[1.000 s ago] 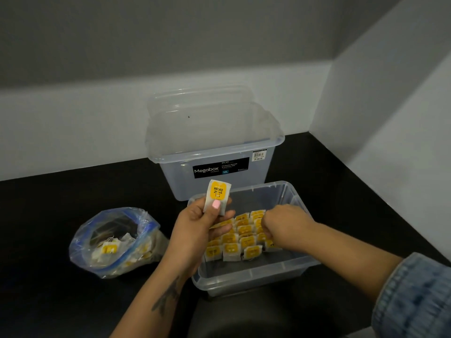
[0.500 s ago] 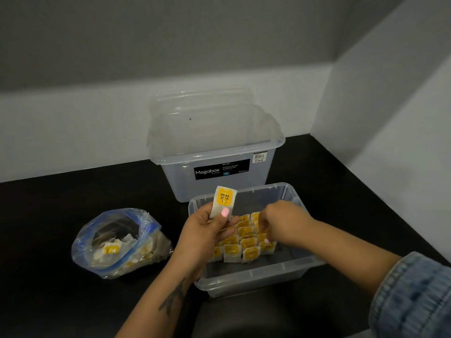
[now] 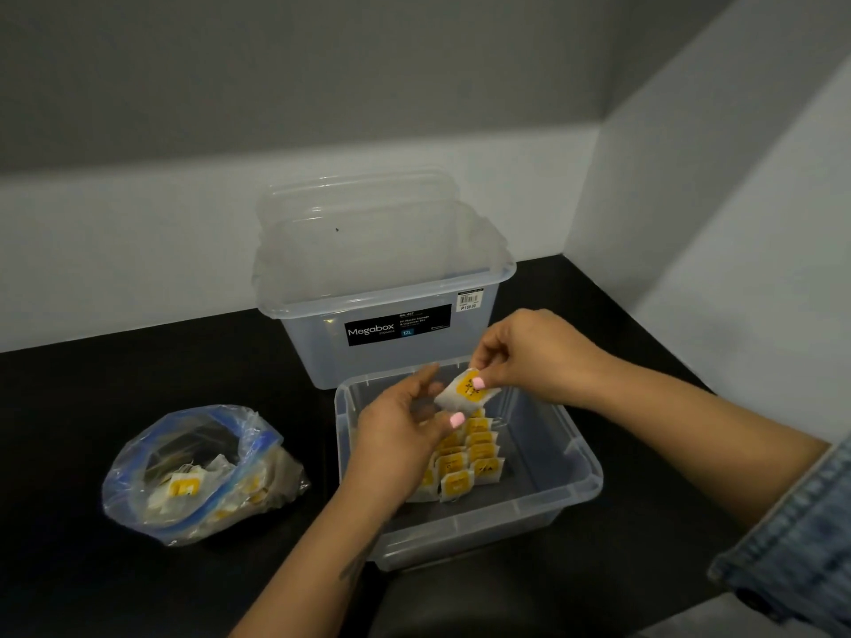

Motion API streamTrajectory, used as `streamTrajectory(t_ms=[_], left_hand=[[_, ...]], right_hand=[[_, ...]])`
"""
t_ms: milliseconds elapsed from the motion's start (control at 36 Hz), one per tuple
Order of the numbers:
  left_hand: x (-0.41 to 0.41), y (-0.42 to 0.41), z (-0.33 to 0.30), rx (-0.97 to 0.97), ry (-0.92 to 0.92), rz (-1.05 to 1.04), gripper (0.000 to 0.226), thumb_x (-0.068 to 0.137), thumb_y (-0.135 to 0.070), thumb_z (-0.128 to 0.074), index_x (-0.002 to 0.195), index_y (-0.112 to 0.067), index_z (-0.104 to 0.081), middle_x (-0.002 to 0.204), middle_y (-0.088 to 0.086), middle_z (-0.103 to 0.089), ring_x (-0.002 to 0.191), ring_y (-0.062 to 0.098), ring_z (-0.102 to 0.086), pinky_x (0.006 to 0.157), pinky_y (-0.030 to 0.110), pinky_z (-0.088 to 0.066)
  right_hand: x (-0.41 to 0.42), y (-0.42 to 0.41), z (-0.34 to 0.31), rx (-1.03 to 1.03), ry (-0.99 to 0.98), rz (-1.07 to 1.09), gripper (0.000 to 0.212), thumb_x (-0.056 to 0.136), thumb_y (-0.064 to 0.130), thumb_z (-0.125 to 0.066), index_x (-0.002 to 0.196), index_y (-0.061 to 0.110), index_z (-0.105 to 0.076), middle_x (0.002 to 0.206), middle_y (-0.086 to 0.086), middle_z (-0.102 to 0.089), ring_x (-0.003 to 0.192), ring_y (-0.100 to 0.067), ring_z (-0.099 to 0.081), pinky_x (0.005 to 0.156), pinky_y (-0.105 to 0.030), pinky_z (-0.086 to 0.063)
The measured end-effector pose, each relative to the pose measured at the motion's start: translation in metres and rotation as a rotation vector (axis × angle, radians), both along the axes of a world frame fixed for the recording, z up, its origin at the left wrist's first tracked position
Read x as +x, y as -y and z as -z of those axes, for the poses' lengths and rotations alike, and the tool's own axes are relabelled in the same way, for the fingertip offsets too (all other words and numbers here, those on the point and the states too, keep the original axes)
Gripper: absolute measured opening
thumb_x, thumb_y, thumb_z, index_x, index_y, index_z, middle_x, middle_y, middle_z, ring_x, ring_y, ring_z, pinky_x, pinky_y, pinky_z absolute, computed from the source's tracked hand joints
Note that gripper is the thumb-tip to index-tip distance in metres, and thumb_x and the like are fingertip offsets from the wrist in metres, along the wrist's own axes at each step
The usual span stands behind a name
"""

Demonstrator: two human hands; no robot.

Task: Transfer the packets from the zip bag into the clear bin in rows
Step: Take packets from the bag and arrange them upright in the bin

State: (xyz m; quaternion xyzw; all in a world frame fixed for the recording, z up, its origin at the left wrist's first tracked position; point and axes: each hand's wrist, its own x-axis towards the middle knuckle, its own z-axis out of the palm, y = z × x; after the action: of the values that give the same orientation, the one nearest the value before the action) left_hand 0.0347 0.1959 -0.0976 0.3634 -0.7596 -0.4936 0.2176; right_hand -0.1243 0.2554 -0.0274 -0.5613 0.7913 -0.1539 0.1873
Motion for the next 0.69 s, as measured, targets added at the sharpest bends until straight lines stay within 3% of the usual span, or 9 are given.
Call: streamTrajectory(t_ms=[56,167,222,250,333,417,500,583,694], left_hand=[[0.003,0.003,-0.001,-0.137,0.061,-0.025,0.062,0.081,-0.021,-0.072,0.136,-0.030,-0.045,0.131,-0.011,-0.053,0.118,0.003,-0.049,0.093,0.016,-0.039],[0.014,0.011,0.002,-0.375,0.108,-0.063,0.053,0.081,-0.023,-0.072,0.129,-0.033,-0.051,0.130,-0.011,-0.051,0.116,-0.004,-0.041,0.096,0.015,-0.035],[0.019,0.015,0.005,-0.433,0.142,-0.086,0.050,0.082,-0.023,-0.071,0.127,-0.033,-0.053,0.132,-0.011,-0.051,0.127,0.004,-0.040,0.110,0.029,-0.030],[0.021,0.016,0.006,-0.456,0.173,-0.095,0.048,0.082,-0.023,-0.070,0.127,-0.034,-0.054,0.134,-0.011,-0.050,0.133,0.008,-0.037,0.116,0.037,-0.020],[0.028,0.019,0.007,-0.507,0.272,-0.102,0.047,0.085,-0.026,-0.067,0.128,-0.036,-0.051,0.139,-0.013,-0.044,0.141,0.011,-0.024,0.116,0.044,0.001],[0.034,0.020,0.008,-0.520,0.326,-0.083,0.046,0.086,-0.028,-0.064,0.128,-0.038,-0.049,0.141,-0.015,-0.040,0.143,0.012,-0.017,0.116,0.050,0.001],[0.036,0.018,0.009,-0.515,0.362,-0.066,0.045,0.087,-0.029,-0.063,0.128,-0.040,-0.049,0.142,-0.016,-0.037,0.144,0.011,-0.013,0.116,0.052,0.001],[0.038,0.017,0.010,-0.511,0.367,-0.053,0.045,0.088,-0.028,-0.063,0.128,-0.040,-0.049,0.143,-0.016,-0.036,0.144,0.009,-0.011,0.116,0.052,0.001],[0.038,0.016,0.009,-0.519,0.397,-0.037,0.043,0.089,-0.028,-0.060,0.129,-0.041,-0.048,0.143,-0.017,-0.034,0.145,0.009,-0.009,0.116,0.051,0.003]], right_hand=[[-0.004,0.001,0.002,0.048,-0.115,0.029,0.010,0.081,0.029,-0.073,0.089,0.026,-0.071,0.077,0.013,-0.064,0.077,-0.004,-0.062,0.071,-0.022,-0.050],[-0.008,0.005,0.018,0.141,-0.374,0.051,0.006,0.082,0.021,-0.068,0.088,0.023,-0.070,0.082,0.006,-0.066,0.076,-0.012,-0.062,0.065,-0.025,-0.050],[-0.006,0.009,0.029,0.194,-0.484,0.037,0.007,0.084,0.016,-0.063,0.090,0.017,-0.068,0.079,0.002,-0.063,0.073,-0.014,-0.062,0.064,-0.027,-0.052],[-0.004,0.011,0.033,0.219,-0.527,0.026,0.007,0.085,0.014,-0.061,0.090,0.015,-0.066,0.075,0.001,-0.059,0.071,-0.015,-0.060,0.063,-0.027,-0.050],[0.002,0.016,0.046,0.289,-0.659,-0.007,0.006,0.088,0.009,-0.057,0.083,0.013,-0.060,0.064,0.002,-0.044,0.068,-0.015,-0.052,0.062,-0.027,-0.044],[0.007,0.023,0.060,0.330,-0.759,-0.056,0.023,0.089,0.008,-0.056,0.068,0.014,-0.047,0.067,0.001,-0.046,0.071,-0.015,-0.052,0.066,-0.027,-0.044],[0.010,0.027,0.070,0.387,-0.813,-0.099,0.005,0.089,0.009,-0.057,0.088,0.012,-0.060,0.089,-0.004,-0.062,0.085,-0.019,-0.061,0.074,-0.030,-0.050],[0.012,0.030,0.074,0.424,-0.840,-0.122,0.014,0.087,0.008,-0.058,0.099,0.012,-0.062,0.101,-0.006,-0.065,0.095,-0.023,-0.062,0.083,-0.035,-0.050],[0.012,0.031,0.078,0.409,-0.863,-0.142,0.014,0.085,0.011,-0.061,0.100,0.014,-0.062,0.101,-0.006,-0.066,0.096,-0.023,-0.062,0.085,-0.036,-0.045]])
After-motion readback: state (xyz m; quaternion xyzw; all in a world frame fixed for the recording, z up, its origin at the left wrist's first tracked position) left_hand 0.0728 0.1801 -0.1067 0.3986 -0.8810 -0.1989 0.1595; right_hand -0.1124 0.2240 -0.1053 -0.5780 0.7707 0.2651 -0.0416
